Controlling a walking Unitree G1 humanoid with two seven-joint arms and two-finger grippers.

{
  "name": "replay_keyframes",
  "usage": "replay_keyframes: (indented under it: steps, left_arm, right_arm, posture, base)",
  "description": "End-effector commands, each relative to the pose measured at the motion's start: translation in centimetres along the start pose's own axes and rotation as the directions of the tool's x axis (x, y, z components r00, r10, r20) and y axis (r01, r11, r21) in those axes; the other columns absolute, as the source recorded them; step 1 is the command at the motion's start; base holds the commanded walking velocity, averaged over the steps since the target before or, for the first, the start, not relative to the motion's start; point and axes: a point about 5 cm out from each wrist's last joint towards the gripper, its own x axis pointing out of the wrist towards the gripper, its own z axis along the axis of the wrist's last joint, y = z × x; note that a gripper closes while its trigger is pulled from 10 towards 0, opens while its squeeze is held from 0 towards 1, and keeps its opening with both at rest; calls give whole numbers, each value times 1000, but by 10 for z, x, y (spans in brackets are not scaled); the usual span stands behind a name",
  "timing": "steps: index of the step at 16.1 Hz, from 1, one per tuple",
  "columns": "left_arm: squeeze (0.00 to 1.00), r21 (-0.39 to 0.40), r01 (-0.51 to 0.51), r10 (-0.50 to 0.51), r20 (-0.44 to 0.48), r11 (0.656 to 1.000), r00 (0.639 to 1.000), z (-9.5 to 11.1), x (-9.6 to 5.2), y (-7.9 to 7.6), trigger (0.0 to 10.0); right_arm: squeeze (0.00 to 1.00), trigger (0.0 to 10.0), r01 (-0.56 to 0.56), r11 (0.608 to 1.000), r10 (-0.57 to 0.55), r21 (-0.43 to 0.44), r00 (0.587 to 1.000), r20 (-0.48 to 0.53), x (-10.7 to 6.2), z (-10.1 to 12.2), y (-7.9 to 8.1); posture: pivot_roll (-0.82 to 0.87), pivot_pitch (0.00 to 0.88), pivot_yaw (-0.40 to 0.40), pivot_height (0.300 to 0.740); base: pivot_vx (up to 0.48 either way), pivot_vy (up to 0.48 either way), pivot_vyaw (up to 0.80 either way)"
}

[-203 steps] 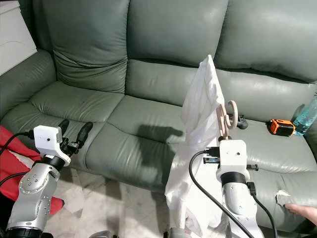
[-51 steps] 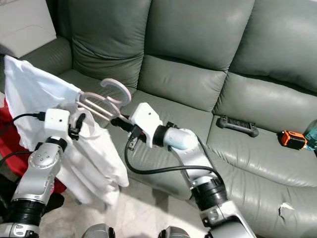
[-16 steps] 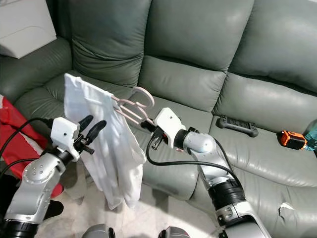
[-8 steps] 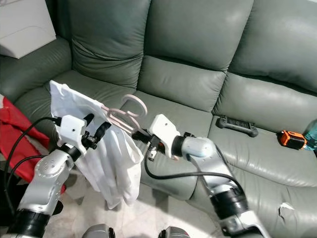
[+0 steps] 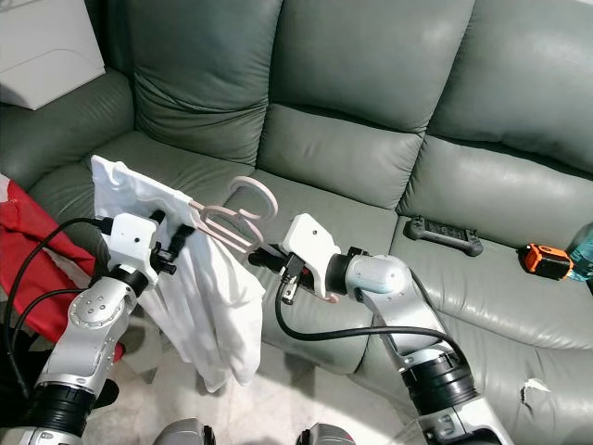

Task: Hang hanger

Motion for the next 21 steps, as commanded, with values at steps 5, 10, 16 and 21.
replay_keyframes:
  steps: [5,10,16,21]
  left_arm:
    - [0,60,-101,101,-4,993,995,0,3,18,0]
    - [0,88,-142,144,-8,986,990,-3,3,25,0]
    - [0,94,-148,149,-11,985,989,-6,0,25,0]
    - [0,105,-178,181,-19,978,983,-9,2,26,0]
  right_arm:
    - [0,10000,-3,999,7,-46,997,76,1,20,-1]
    - [0,10000,1,999,2,-42,998,69,0,18,-2]
    - [0,10000,15,999,-13,-39,998,60,-1,14,-3]
    - [0,10000,72,997,-72,-7,995,67,-3,10,-7]
  posture:
    - [-72,0,-25,740]
    - [-70,0,-28,740]
    - [-75,0,-28,740]
    - [-82,0,-19,740]
  base:
    - [0,0,0]
    - [0,0,0]
    - [0,0,0]
    - [0,0,0]
